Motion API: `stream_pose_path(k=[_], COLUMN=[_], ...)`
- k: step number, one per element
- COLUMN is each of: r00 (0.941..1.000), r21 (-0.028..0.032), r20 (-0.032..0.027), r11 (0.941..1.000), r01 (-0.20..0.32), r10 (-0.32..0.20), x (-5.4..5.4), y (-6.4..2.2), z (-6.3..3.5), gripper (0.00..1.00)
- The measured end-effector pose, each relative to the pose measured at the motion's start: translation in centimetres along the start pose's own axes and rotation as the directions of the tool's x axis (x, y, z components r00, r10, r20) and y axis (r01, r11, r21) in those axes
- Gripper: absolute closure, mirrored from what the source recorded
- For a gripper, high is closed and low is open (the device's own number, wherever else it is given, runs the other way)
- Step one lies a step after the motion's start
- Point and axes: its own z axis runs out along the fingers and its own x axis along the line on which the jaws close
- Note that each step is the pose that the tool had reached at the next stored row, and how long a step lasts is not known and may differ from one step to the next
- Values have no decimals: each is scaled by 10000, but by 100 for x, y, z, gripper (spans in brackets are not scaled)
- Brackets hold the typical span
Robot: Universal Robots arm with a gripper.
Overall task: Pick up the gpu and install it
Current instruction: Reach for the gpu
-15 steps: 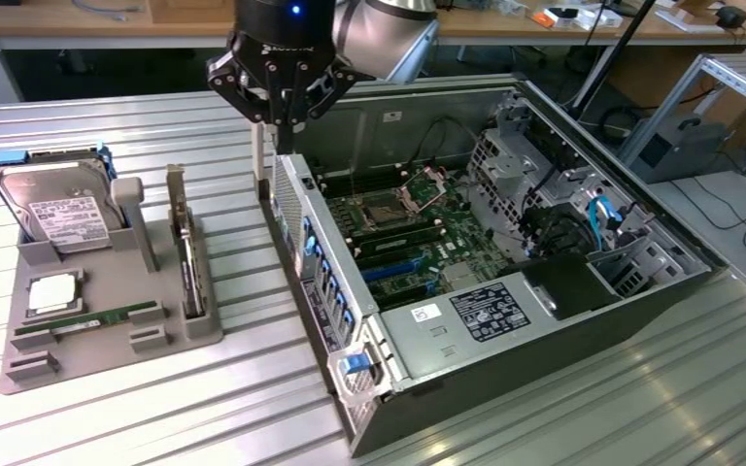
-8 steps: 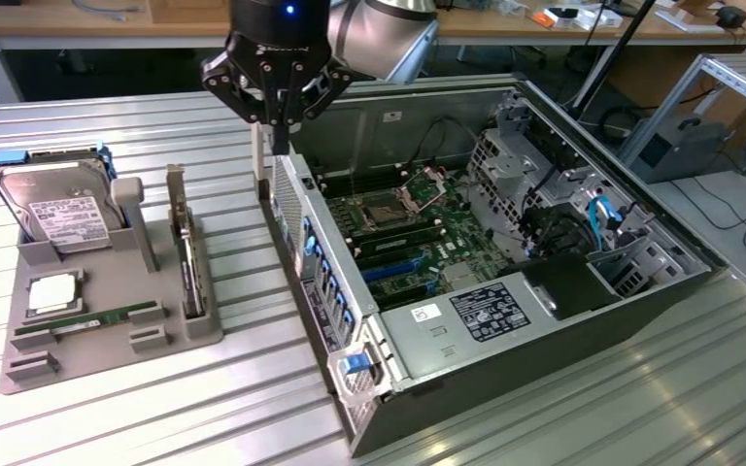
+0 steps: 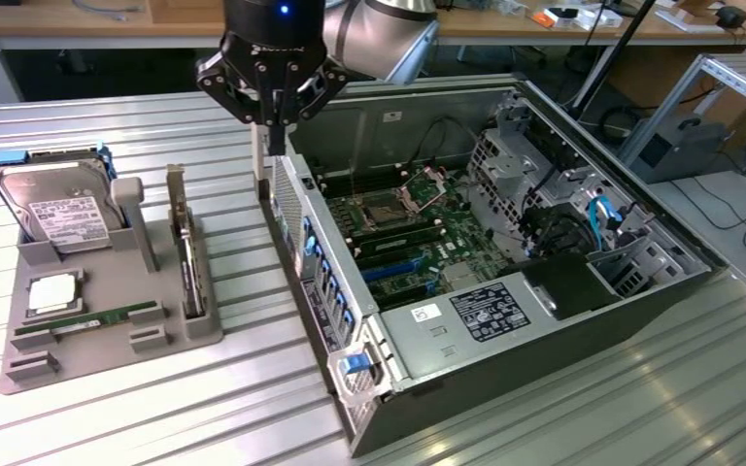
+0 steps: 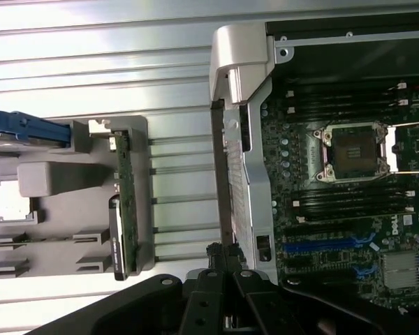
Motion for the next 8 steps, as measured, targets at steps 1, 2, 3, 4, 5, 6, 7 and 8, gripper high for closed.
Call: stream_pose_path(k=[1, 2, 3, 4, 5, 6, 7, 8], r00=[10000, 10000, 10000, 10000, 10000, 10000, 10000, 10000], r21=[1, 1, 2, 2, 3, 4, 4, 5], r20=[0, 0, 0, 0, 0, -1, 0, 0], r11=[10000, 10000, 10000, 10000, 10000, 10000, 10000, 10000], r01=[1, 1, 1, 1, 0, 1, 1, 0], r10=[-1, -1, -1, -1, 0, -1, -1, 0], x=[4, 9, 12, 15, 23, 28, 33, 40], y=[0, -1, -1, -1, -2, -2, -2, -3], z=[0, 0, -1, -1, -1, -1, -1, -1], gripper=[89, 89, 89, 89, 89, 89, 89, 89])
